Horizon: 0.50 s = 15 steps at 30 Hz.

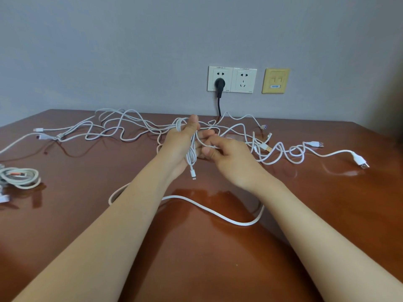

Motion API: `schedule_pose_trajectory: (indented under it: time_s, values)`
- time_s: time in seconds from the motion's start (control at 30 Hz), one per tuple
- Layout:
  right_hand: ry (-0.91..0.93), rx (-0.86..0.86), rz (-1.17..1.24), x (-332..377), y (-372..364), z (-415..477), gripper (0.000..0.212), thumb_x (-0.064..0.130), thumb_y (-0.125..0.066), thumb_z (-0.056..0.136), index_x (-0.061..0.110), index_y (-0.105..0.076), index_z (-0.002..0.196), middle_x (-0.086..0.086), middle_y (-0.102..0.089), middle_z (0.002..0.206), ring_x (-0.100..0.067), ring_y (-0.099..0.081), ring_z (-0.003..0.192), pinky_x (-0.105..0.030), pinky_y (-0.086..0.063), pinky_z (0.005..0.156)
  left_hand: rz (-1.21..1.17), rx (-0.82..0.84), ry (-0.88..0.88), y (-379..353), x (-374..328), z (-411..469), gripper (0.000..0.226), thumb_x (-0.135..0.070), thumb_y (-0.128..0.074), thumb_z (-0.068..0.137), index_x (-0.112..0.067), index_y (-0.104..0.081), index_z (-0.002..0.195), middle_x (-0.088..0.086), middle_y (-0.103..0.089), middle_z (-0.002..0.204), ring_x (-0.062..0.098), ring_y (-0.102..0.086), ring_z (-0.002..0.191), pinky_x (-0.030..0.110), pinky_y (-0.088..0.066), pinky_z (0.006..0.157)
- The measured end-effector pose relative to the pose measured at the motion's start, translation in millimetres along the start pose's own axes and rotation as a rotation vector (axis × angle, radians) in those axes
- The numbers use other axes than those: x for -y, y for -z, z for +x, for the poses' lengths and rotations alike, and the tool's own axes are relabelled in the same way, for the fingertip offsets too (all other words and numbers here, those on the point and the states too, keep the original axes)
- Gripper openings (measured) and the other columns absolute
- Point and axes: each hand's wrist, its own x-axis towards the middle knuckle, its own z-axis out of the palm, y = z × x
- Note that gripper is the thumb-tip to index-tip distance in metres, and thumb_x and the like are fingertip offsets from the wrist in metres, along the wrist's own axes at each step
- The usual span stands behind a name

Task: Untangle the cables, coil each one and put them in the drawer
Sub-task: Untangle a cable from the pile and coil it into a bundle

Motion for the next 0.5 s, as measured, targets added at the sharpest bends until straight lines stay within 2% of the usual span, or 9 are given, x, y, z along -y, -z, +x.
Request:
schedule_pose_trajectory:
  time_s: [0.03,0.1,0.2,0.33,0.4,0.5]
  values:
    - [0.004,0.0,-0.11,0,1,-1,0.012,0.026,-0.047,0.095,0.024,-0.059,0.093,0.008,-0.057,0.077,-0.024,-0.053,0.089,-0.028,-0.034,0.068,0.016,-0.001,0.004,0,0,0,0.027,-0.033,-0.043,0.096,-0.011,-0.047,0.081,-0.001,-0.066,0.053,0.011,-0.064,0.047,0.019,-0.048,0.04]
    - [0.051,0.003,-0.314,1,2,-3,0.024,0.032,-0.04,0.097,0.024,-0.058,0.111,-0.002,-0.065,0.098,-0.028,-0.055,0.1,-0.029,-0.03,0.069,0.066,-0.012,0.001,0,1,-1,0.029,-0.035,-0.044,0.095,-0.01,-0.048,0.08,-0.002,-0.067,0.053,0.01,-0.063,0.046,0.018,-0.049,0.041]
    - [0.163,-0.037,-0.411,8,5,-7,0.029,0.031,-0.034,0.099,0.025,-0.052,0.12,-0.001,-0.061,0.115,-0.027,-0.052,0.108,-0.03,-0.029,0.07,0.214,-0.069,-0.032,1,3,-1,0.035,-0.04,-0.046,0.094,-0.011,-0.051,0.075,0.001,-0.06,0.056,0.005,-0.056,0.039,0.017,-0.044,0.038]
    - [0.257,-0.044,-0.396,12,4,-8,0.02,0.026,-0.037,0.098,0.016,-0.052,0.106,-0.003,-0.056,0.106,-0.027,-0.051,0.099,-0.033,-0.03,0.068,0.477,-0.088,-0.111,1,4,0,0.05,-0.05,-0.039,0.093,-0.016,-0.041,0.057,-0.01,-0.041,0.033,0.003,-0.037,0.028,0.014,-0.031,0.035]
    - [0.251,-0.038,-0.313,13,4,-9,0.013,0.026,-0.041,0.095,0.019,-0.051,0.099,0.002,-0.056,0.094,-0.026,-0.052,0.091,-0.034,-0.033,0.067,0.533,-0.057,-0.112,2,1,-1,0.051,-0.055,-0.033,0.093,-0.018,-0.043,0.059,-0.011,-0.042,0.031,0.004,-0.039,0.03,0.013,-0.03,0.034]
    - [0.095,-0.086,-0.105,10,4,-5,0.005,0.026,-0.044,0.091,0.021,-0.044,0.093,0.007,-0.056,0.072,-0.026,-0.053,0.076,-0.035,-0.038,0.065,0.658,0.071,-0.078,3,4,-4,0.054,-0.06,-0.021,0.091,-0.02,-0.052,0.073,-0.01,-0.048,0.038,0.007,-0.037,0.031,0.015,-0.029,0.035]
